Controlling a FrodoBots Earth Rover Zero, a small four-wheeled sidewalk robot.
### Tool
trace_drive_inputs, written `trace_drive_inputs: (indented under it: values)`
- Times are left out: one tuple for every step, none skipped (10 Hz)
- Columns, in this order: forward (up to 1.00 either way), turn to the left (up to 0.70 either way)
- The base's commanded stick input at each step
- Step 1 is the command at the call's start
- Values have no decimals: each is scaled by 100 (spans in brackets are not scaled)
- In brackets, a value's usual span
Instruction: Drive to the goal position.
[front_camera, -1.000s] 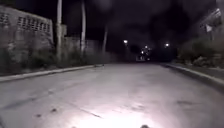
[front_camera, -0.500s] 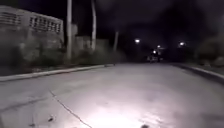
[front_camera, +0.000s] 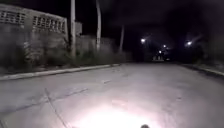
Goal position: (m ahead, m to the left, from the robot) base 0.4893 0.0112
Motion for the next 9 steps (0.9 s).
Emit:
trace_drive_inputs:
  values:
    - [70, 0]
    - [70, 0]
    - [70, 0]
    - [70, 0]
    - [70, 0]
    - [70, 0]
    - [70, 0]
    - [70, 0]
    - [70, 0]
